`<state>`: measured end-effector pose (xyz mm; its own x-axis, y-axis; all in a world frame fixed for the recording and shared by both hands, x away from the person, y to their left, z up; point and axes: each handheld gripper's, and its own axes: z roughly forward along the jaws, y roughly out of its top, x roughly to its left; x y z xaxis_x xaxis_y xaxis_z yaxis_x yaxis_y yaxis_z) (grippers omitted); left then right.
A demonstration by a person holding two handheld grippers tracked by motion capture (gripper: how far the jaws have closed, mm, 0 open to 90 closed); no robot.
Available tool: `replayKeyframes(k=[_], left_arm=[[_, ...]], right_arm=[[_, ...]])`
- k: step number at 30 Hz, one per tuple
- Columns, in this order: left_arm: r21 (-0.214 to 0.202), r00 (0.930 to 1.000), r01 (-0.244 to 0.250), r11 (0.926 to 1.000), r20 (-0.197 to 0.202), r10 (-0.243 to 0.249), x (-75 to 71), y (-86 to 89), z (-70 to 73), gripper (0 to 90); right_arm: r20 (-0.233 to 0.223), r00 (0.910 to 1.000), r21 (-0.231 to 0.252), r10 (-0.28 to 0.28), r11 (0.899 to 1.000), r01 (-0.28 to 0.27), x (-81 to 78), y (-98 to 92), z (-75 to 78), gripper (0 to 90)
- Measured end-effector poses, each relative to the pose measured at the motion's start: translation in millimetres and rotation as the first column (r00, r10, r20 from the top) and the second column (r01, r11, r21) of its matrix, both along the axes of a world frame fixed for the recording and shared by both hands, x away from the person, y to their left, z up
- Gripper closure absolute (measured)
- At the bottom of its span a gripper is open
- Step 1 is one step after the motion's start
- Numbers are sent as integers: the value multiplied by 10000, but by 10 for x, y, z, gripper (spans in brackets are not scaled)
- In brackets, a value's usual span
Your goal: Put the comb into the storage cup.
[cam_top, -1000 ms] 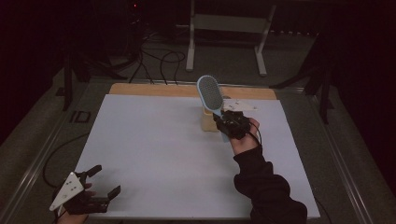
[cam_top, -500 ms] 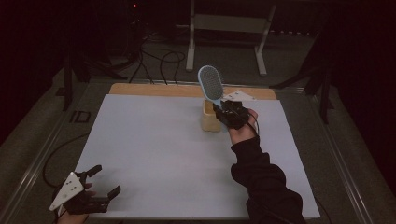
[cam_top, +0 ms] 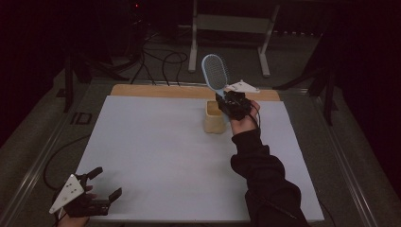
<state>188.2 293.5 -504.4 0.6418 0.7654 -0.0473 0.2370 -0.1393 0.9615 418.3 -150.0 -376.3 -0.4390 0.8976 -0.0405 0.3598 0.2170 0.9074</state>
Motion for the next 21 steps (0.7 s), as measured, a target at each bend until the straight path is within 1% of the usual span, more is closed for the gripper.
replayKeyframes(k=[3, 6, 13, 15, 18, 21], left_arm=[[6, 10000, 1, 10000, -2, -1, 0, -1, -1, 0], [14, 10000, 7, 10000, 0, -7, 1, 0, -1, 0], [9, 10000, 29, 10000, -13, -29, 3, 2, -3, 0], [18, 10000, 32, 10000, -8, -32, 2, 2, -2, 0], [15, 10000, 41, 10000, -8, -41, 1, 3, -2, 0], [-5, 10000, 34, 10000, -24, -34, 3, 5, -5, 0]], right_arm=[[99, 9999, -83, -77, 9999, 78, 67, 10, 10, 701], [153, 9999, 15, -60, 10000, 60, 107, 16, 21, 701], [545, 9984, 582, -122, 9983, 90, 239, 26, 72, 701], [578, 9979, 561, -279, 9981, 247, 277, 44, 77, 701], [693, 9970, 564, -353, 9979, 314, 334, 58, 77, 701], [786, 9961, 767, -408, 9964, 348, 381, 59, 73, 701]])
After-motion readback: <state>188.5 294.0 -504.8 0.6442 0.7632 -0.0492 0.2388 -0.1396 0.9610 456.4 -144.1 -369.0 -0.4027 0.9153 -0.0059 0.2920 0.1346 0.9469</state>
